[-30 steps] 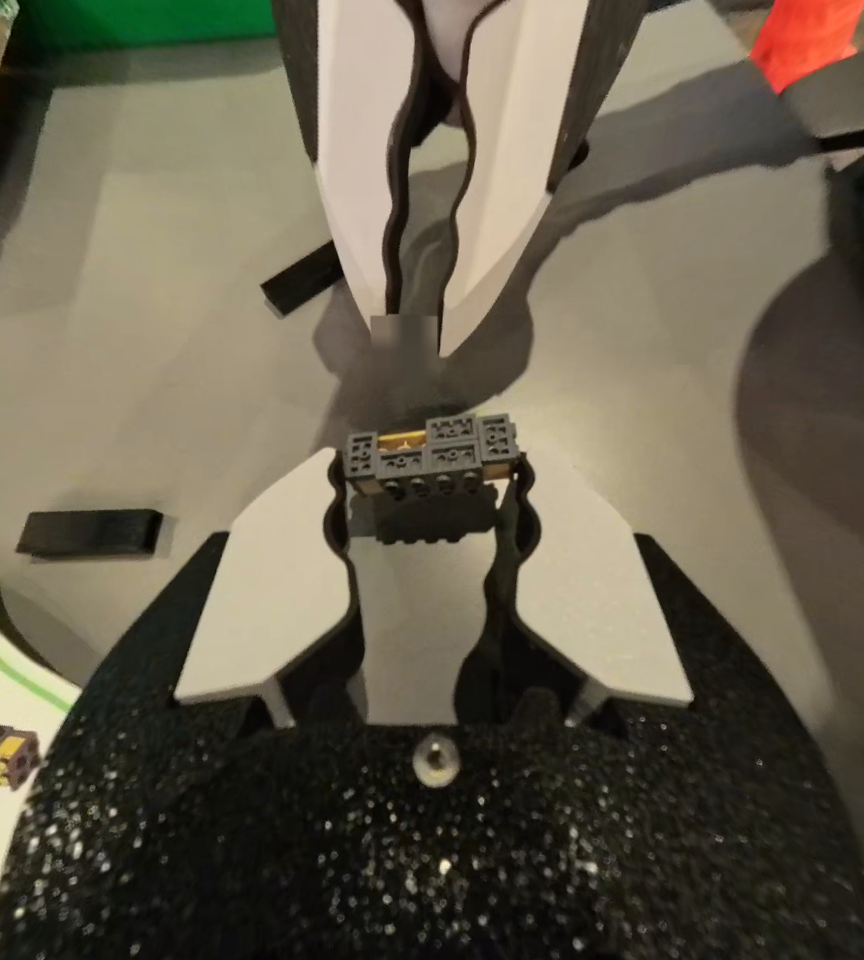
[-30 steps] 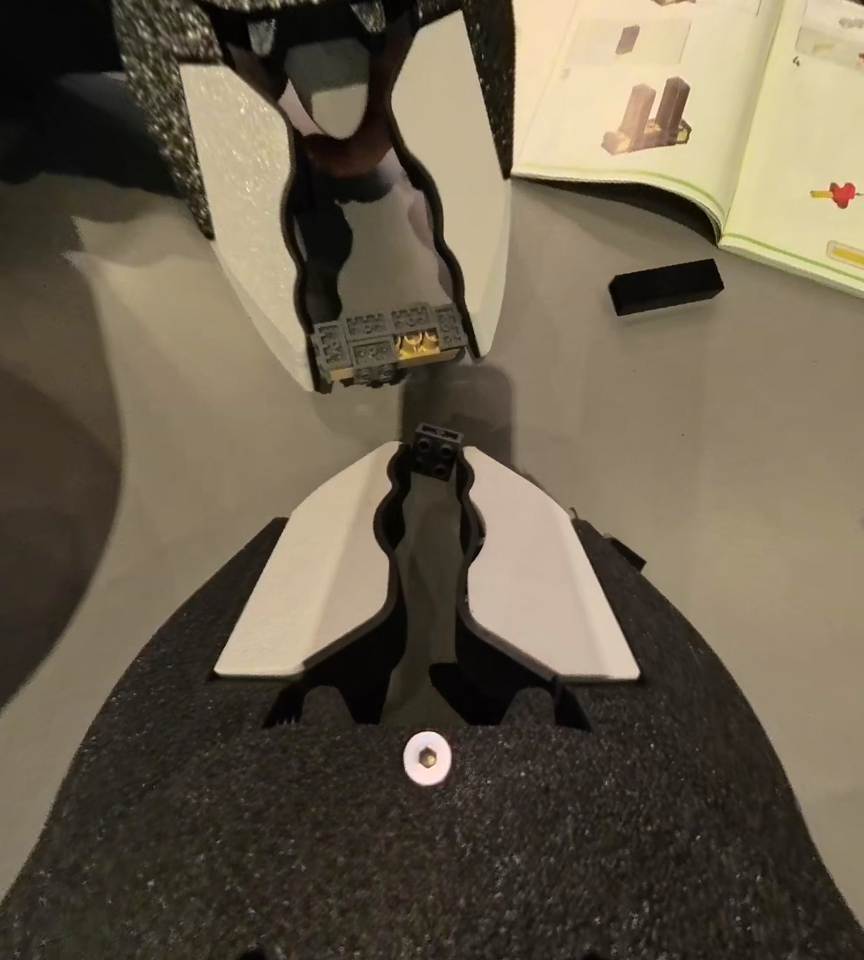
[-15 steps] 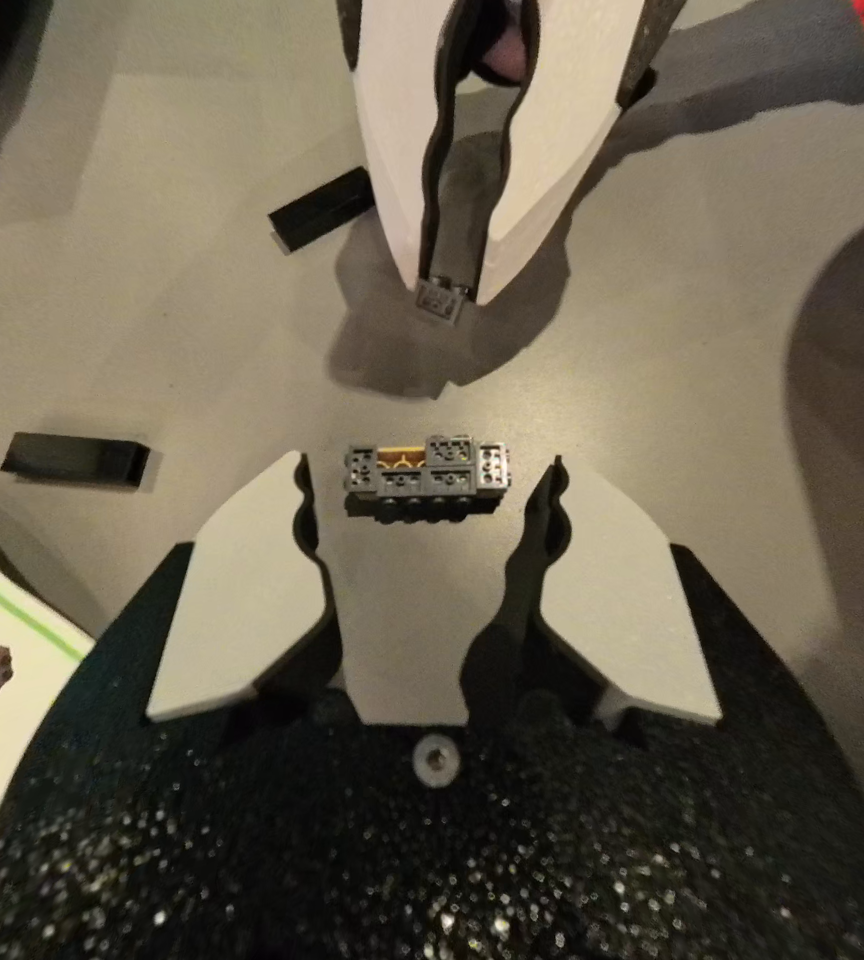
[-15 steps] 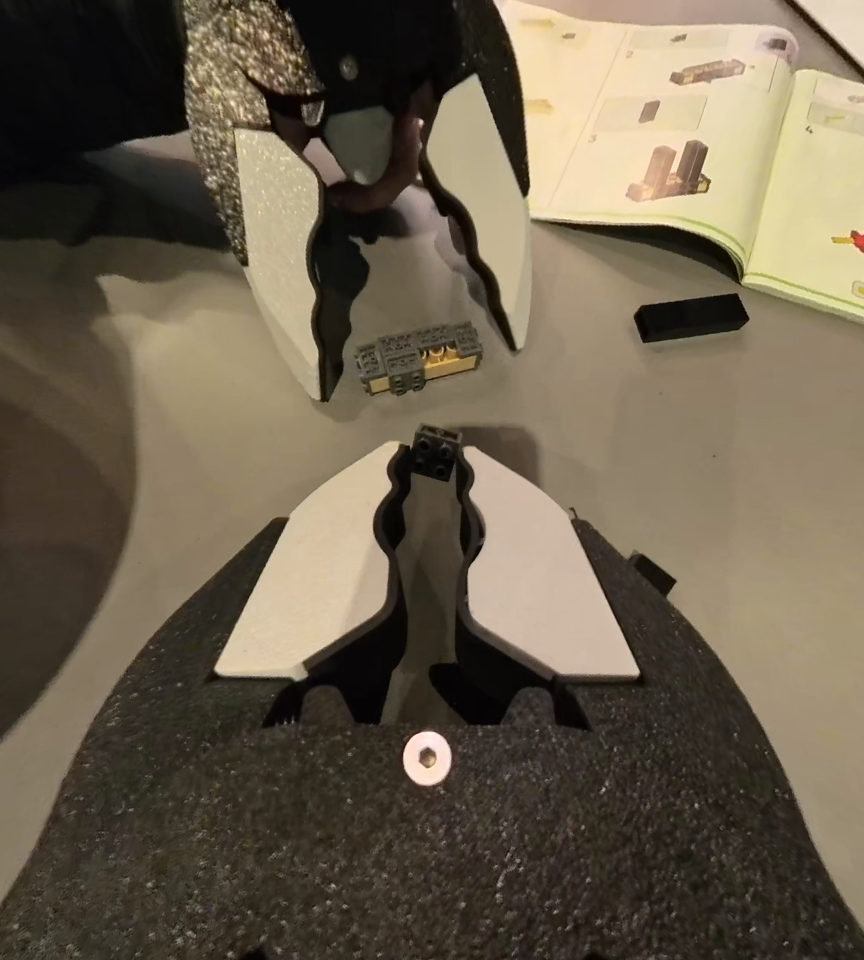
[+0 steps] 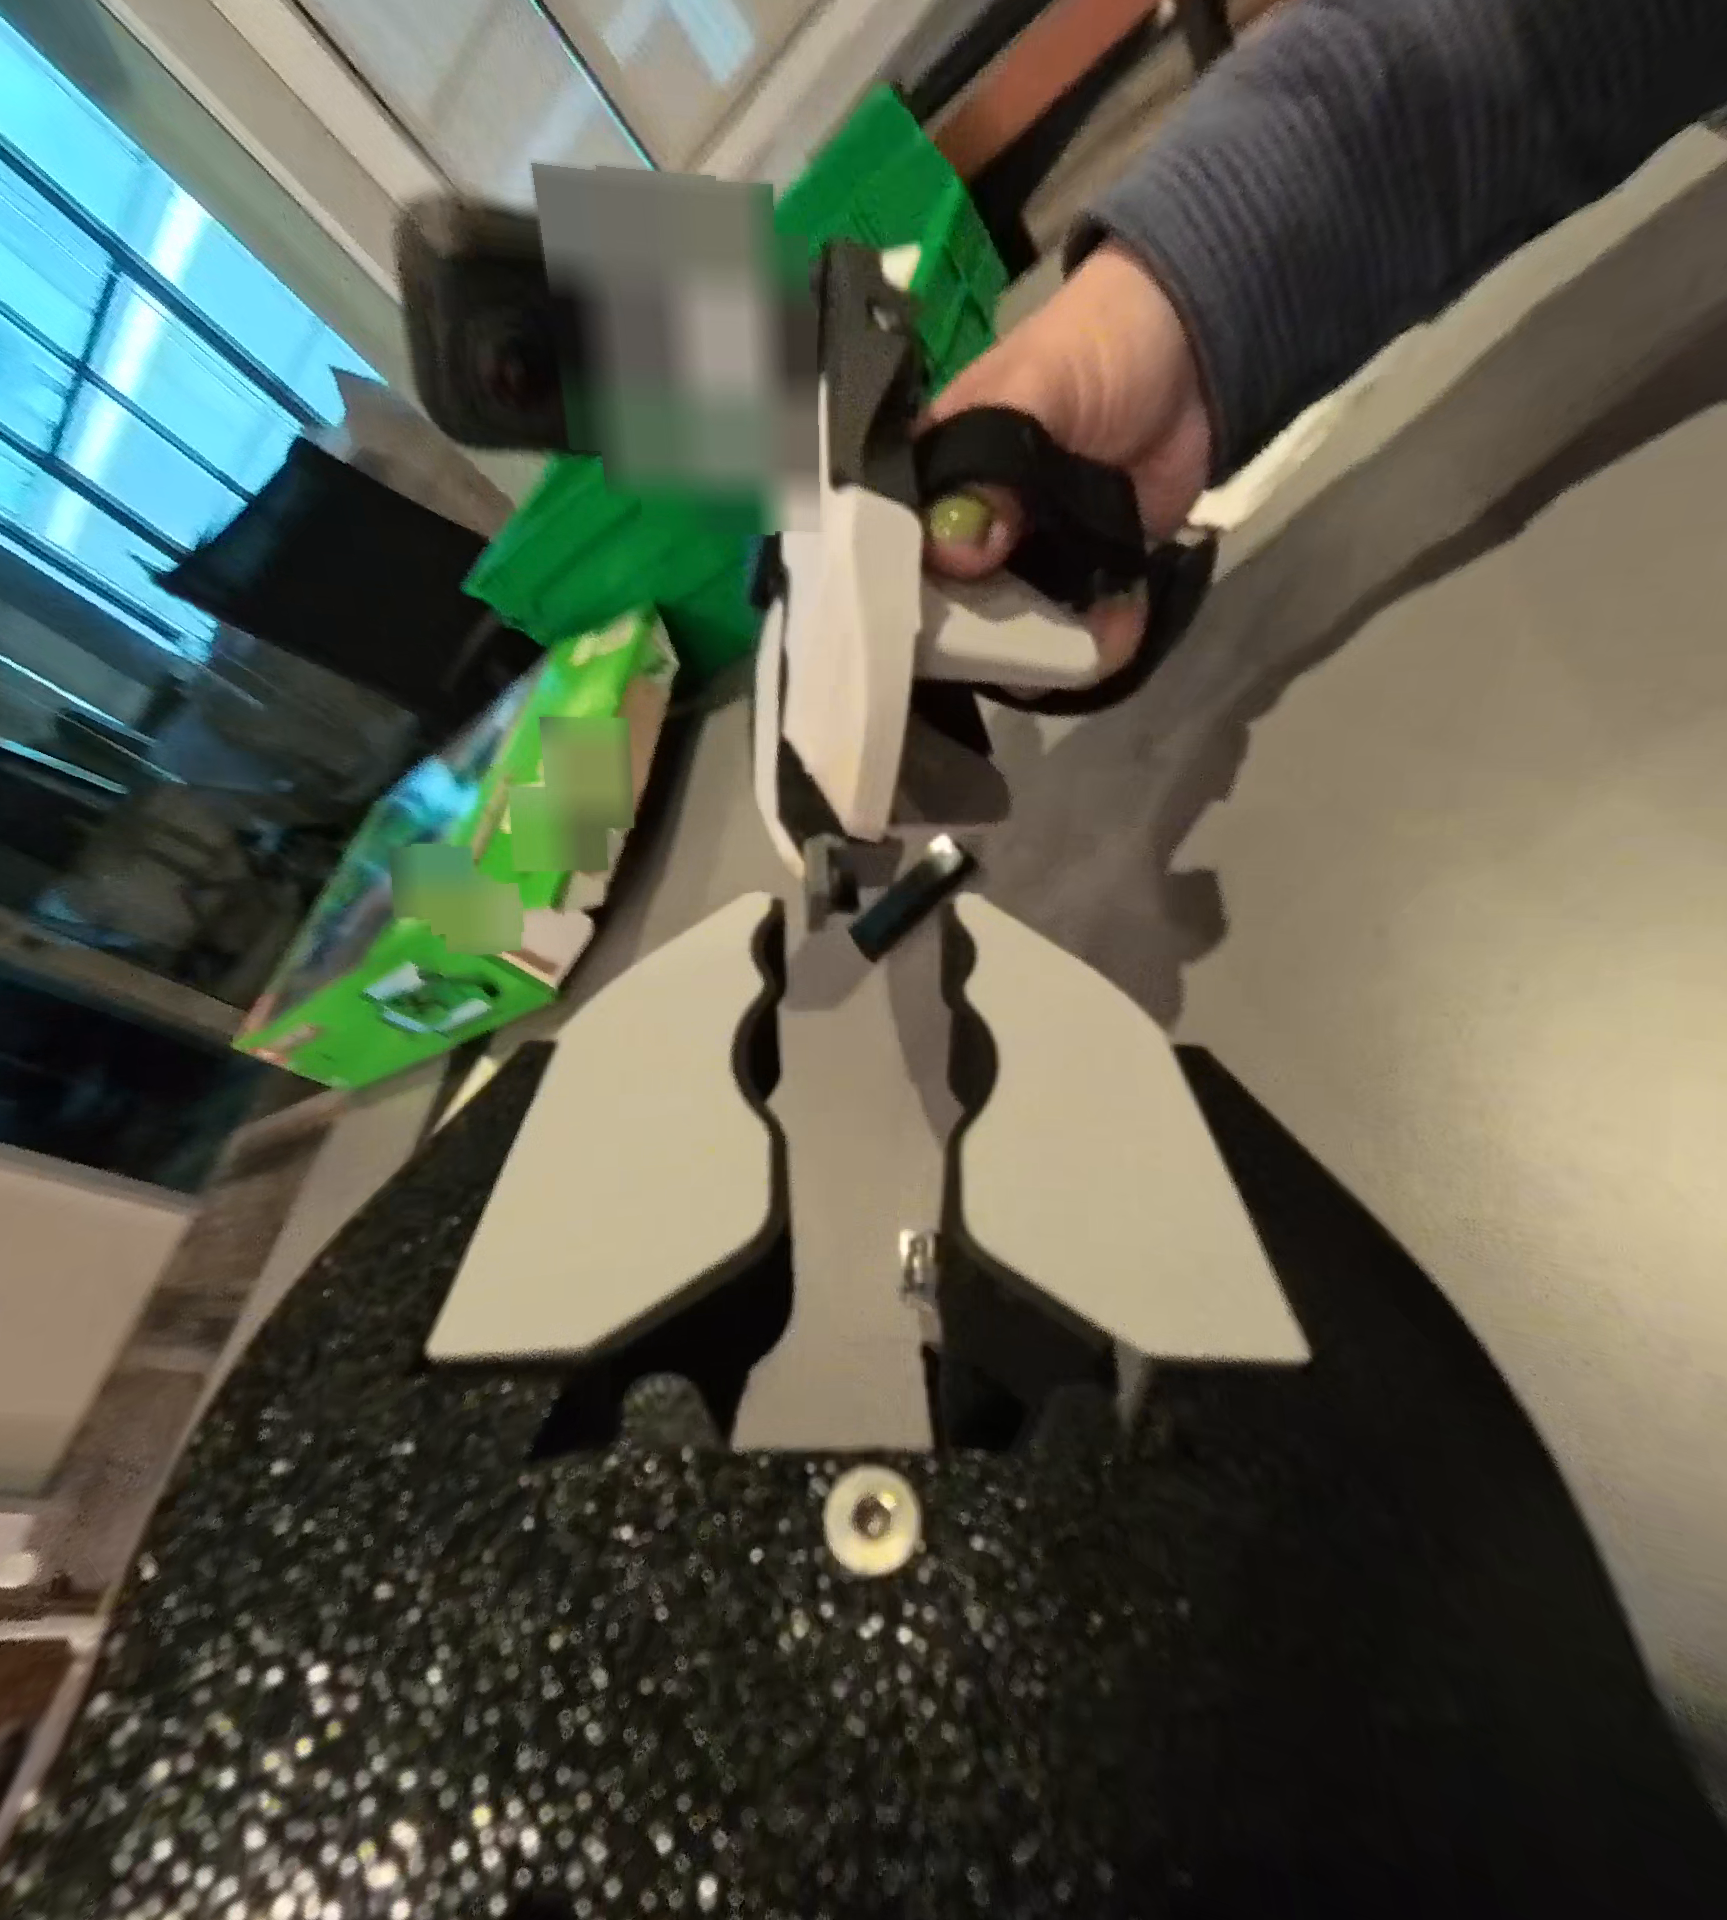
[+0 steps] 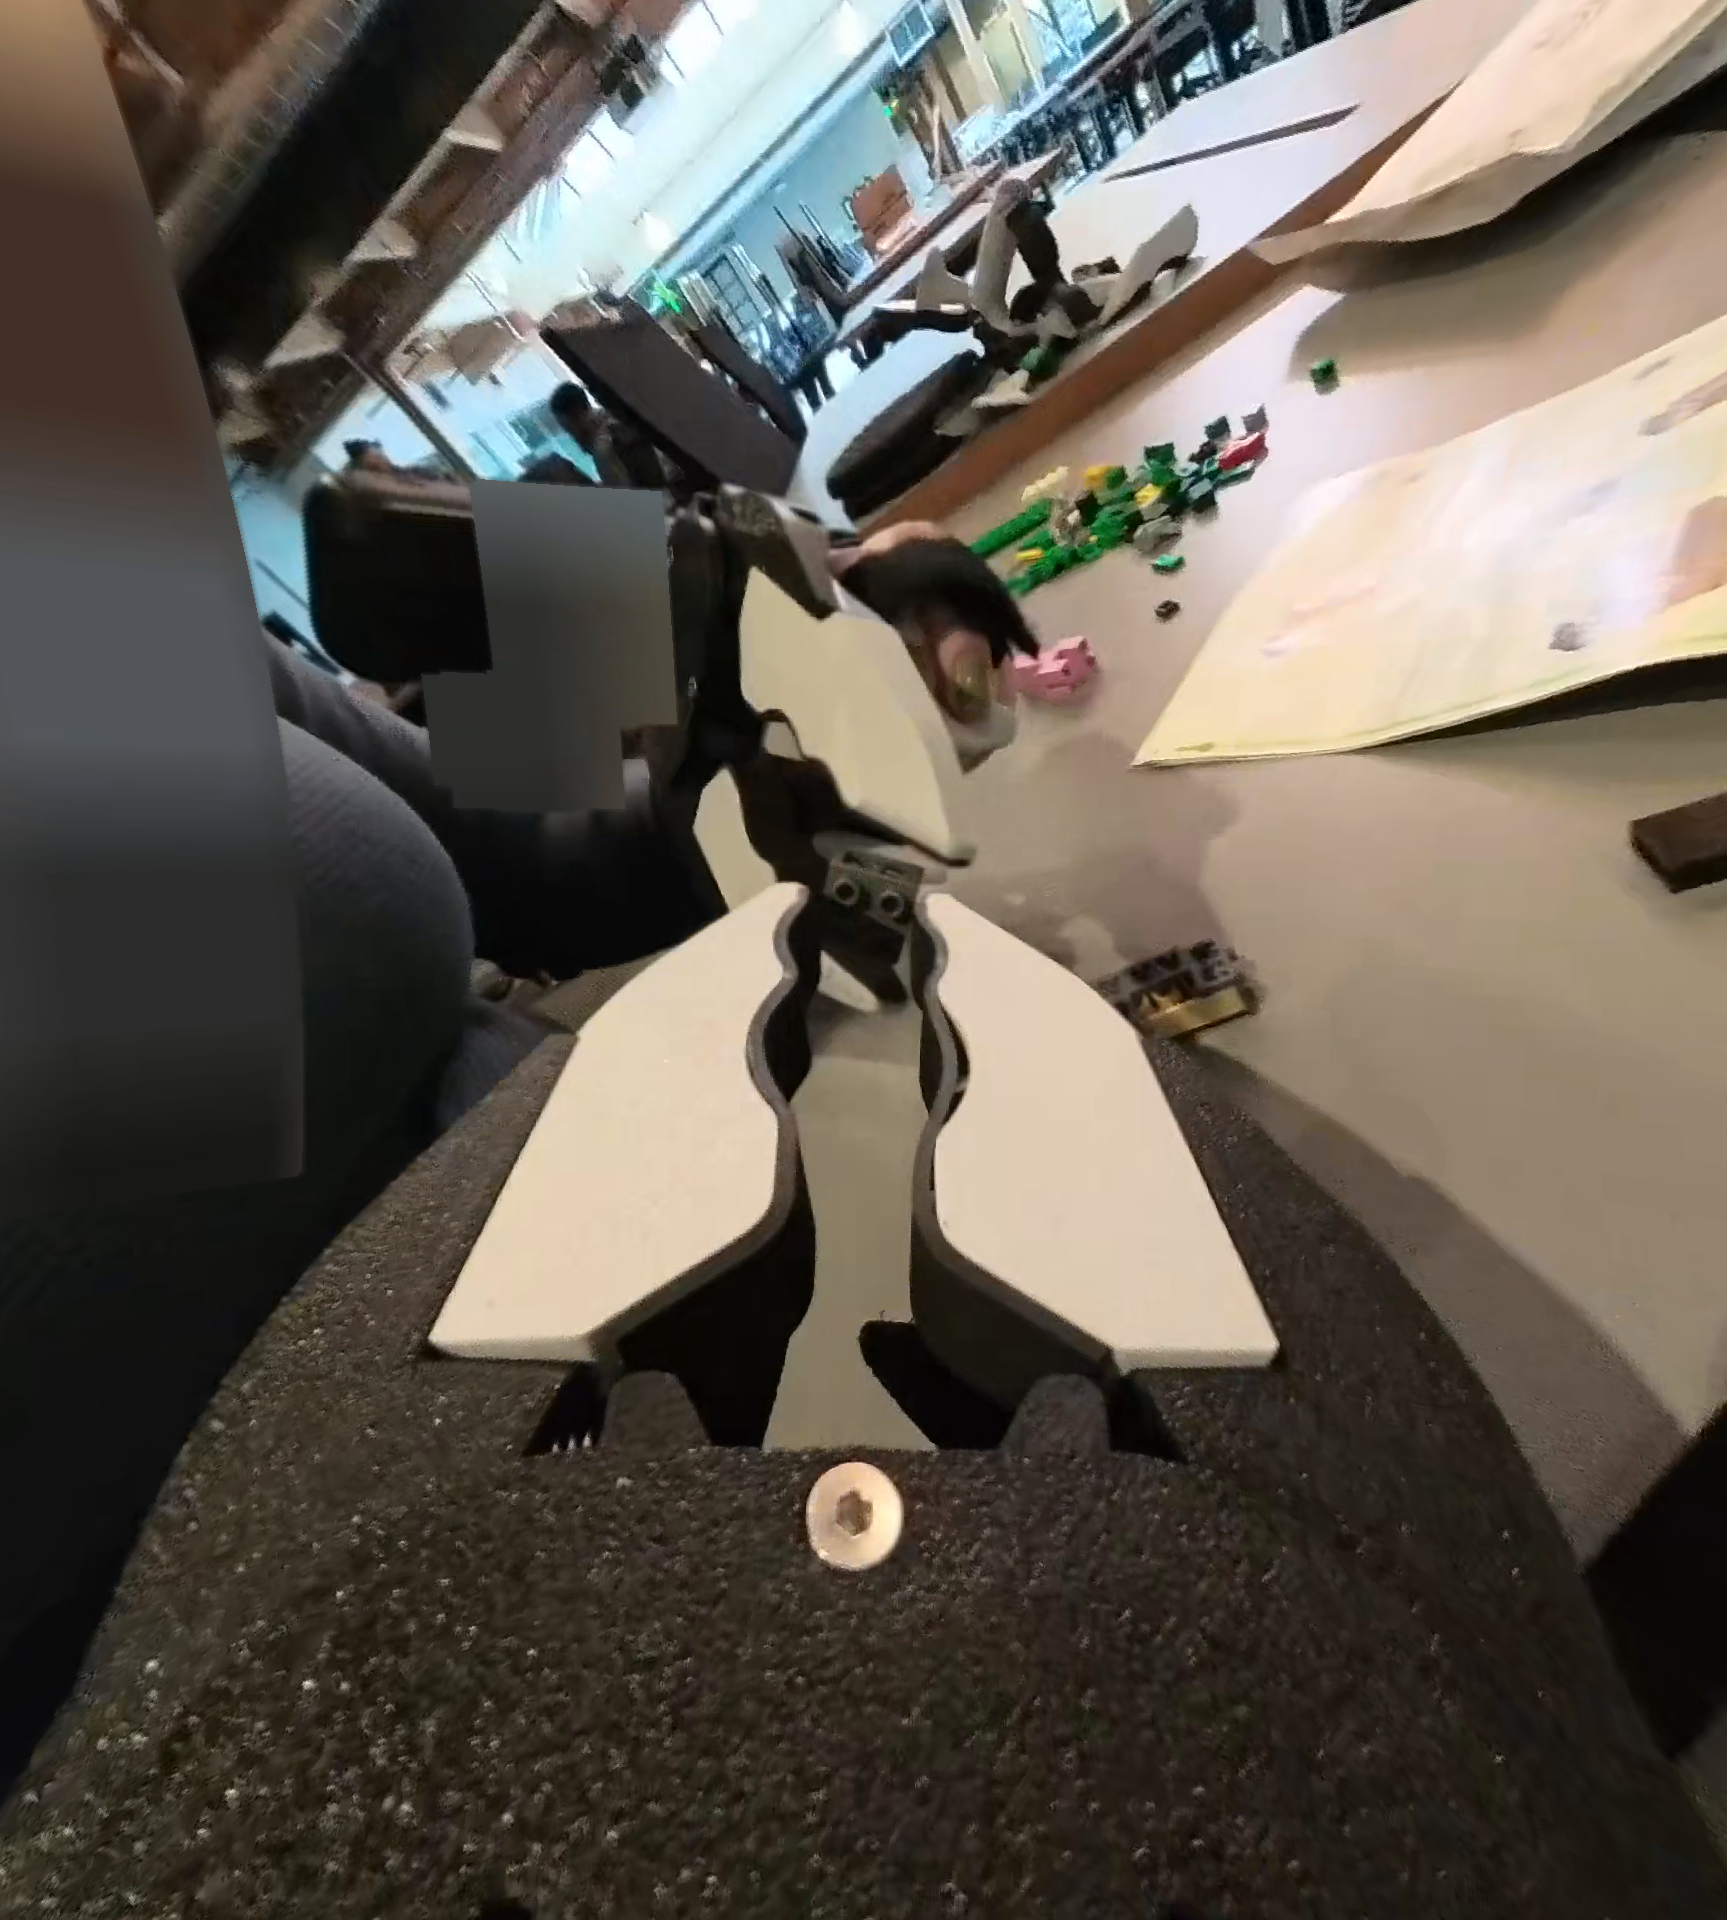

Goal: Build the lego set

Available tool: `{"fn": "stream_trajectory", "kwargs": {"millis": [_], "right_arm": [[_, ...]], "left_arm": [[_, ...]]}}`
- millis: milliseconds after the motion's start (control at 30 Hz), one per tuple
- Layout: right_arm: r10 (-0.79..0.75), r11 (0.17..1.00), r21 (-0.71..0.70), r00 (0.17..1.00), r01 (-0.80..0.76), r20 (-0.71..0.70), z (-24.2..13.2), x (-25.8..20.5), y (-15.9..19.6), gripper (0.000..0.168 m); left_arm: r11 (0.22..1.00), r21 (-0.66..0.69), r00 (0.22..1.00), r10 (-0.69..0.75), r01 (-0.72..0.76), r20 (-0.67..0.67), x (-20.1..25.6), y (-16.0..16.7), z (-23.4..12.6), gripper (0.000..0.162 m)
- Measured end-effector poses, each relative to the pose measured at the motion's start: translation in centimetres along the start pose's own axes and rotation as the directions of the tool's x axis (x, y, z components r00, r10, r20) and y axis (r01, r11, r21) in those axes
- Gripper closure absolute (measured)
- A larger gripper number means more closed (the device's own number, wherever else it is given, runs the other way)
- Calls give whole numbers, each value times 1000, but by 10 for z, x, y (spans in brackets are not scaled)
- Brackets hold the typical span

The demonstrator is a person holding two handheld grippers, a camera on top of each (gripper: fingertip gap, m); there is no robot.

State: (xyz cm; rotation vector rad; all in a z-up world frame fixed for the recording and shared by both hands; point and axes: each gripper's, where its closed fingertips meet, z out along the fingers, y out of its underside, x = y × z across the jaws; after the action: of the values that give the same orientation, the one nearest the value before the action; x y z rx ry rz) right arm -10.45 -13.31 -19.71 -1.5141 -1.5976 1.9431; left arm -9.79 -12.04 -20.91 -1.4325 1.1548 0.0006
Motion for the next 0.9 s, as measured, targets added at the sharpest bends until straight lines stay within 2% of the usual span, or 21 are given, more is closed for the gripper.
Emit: {"fn": "stream_trajectory", "kwargs": {"millis": [100,400,533,733,800,900], "right_arm": [[24,1000,12,999,-24,29,0,-6,-1,152],[61,996,56,994,-66,89,-6,-14,-6,153],[73,995,66,991,-80,109,-8,-17,-8,153],[71,995,69,992,-78,103,-6,-17,-8,152],[-2,997,75,998,-2,58,-8,-15,-8,150],[-200,975,91,980,200,-14,-17,-21,-17,145]], "left_arm": [[998,63,998,21,-24,53,-3,-15,0,146],[994,97,992,32,-45,124,-9,-25,-7,142],[992,123,995,17,-29,100,-9,-29,-11,154],[992,122,995,-10,-2,97,-11,-31,-9,158],[992,111,996,-74,68,53,-10,-29,-8,158],[970,137,979,-198,203,-45,-7,-32,-11,158]]}}
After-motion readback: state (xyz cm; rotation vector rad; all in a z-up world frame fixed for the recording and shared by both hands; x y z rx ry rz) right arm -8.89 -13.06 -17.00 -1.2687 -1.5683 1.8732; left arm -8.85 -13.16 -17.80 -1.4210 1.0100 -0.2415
